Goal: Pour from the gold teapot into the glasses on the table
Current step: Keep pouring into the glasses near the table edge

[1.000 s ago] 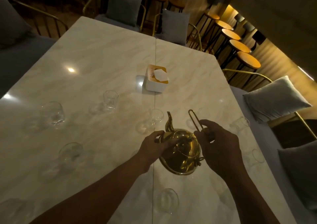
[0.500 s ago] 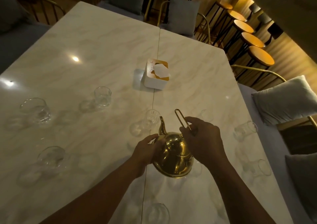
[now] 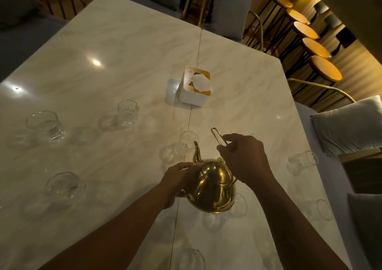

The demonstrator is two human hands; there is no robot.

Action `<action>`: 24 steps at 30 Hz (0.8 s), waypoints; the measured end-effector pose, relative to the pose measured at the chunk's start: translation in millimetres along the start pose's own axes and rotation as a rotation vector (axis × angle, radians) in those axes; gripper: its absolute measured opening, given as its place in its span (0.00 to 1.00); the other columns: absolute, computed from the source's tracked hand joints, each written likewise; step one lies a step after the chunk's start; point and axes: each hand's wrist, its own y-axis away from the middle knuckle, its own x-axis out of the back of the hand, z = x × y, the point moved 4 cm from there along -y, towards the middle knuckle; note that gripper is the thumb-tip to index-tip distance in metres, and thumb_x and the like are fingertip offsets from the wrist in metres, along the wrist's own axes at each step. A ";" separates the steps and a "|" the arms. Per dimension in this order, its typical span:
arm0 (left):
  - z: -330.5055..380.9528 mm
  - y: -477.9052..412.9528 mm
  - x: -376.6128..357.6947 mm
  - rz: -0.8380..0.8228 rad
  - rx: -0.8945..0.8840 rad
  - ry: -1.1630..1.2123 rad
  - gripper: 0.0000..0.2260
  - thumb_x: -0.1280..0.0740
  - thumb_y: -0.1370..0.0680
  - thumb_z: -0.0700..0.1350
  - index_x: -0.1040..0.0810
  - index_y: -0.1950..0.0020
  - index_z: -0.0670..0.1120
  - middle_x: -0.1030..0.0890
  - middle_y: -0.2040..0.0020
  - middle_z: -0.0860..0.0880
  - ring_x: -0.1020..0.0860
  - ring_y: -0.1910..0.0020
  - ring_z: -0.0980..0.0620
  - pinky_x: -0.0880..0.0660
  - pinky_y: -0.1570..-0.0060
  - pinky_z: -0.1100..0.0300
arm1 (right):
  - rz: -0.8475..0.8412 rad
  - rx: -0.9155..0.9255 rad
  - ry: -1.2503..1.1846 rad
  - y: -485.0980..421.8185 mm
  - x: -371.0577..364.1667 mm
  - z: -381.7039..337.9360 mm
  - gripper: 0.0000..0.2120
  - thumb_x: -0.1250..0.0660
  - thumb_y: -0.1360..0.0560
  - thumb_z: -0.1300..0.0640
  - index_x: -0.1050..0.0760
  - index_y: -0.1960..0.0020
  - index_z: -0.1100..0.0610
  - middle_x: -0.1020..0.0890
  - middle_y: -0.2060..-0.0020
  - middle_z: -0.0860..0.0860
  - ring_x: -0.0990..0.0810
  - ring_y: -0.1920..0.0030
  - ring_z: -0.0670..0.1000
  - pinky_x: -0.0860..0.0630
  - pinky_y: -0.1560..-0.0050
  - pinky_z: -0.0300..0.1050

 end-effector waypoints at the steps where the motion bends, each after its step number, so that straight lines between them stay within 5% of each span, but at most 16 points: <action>1: 0.5 0.1 0.1 -0.008 0.007 0.005 0.23 0.27 0.30 0.62 0.21 0.39 0.53 0.18 0.45 0.47 0.20 0.45 0.44 0.20 0.49 0.47 | -0.009 -0.009 0.000 -2.4 -1.1 0.5 0.18 0.30 0.25 0.51 0.22 0.36 0.54 0.14 0.54 0.51 0.17 0.62 0.46 0.30 0.65 0.30; 9: 0.4 -4.4 2.6 -0.039 0.042 0.002 0.21 0.28 0.28 0.61 0.21 0.40 0.51 0.18 0.45 0.45 0.20 0.44 0.42 0.20 0.47 0.45 | -0.030 -0.030 0.029 -14.0 -4.7 -0.6 0.19 0.29 0.25 0.50 0.23 0.36 0.54 0.15 0.51 0.52 0.17 0.59 0.49 0.25 0.59 0.38; 24: 4.0 -3.5 5.7 -0.044 0.072 0.035 0.19 0.29 0.26 0.60 0.22 0.41 0.50 0.19 0.47 0.46 0.20 0.45 0.43 0.20 0.54 0.50 | -0.051 -0.044 0.034 -23.0 -8.7 -7.0 0.19 0.29 0.26 0.50 0.23 0.36 0.54 0.15 0.49 0.53 0.18 0.62 0.48 0.25 0.63 0.37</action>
